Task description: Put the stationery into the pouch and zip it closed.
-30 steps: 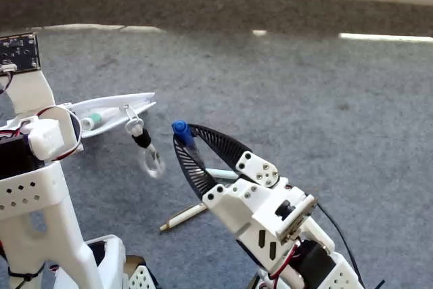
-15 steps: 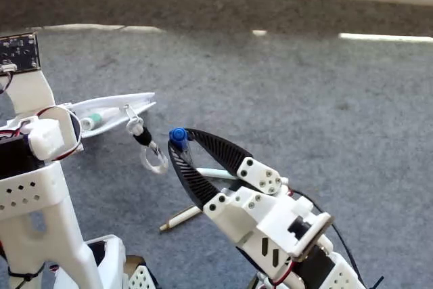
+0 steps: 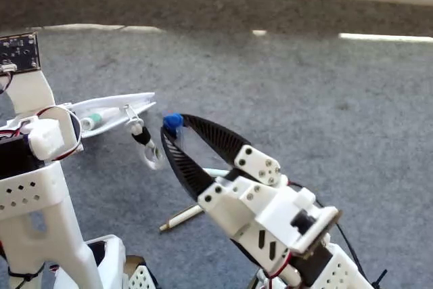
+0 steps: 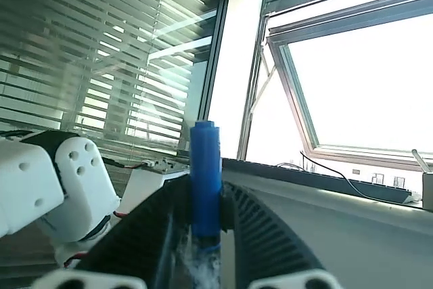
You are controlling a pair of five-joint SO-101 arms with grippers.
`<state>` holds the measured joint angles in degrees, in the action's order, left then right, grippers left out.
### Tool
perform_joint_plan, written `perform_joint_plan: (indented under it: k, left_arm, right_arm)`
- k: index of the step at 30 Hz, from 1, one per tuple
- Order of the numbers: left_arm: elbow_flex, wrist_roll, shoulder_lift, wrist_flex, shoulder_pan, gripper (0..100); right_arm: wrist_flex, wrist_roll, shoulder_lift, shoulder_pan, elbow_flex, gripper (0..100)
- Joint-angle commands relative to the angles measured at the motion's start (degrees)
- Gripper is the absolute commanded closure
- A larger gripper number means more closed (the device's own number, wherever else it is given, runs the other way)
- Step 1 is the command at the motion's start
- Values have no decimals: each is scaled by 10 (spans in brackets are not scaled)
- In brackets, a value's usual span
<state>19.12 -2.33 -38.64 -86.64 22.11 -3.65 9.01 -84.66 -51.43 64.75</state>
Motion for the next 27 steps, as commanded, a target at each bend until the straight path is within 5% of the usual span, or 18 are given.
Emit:
perform_joint_plan:
  k: [1,15,27]
  left_arm:
    - [4,-5,6,8,-9,993]
    - [4,-4,6,6,-8,993]
    - [4,-4,6,7,2,993]
  right_arm:
    - [-13,-6,82,-5,-101,994]
    - [-60,-4,375,-7,-328,994]
    - [-225,-4,393,-46,-246,994]
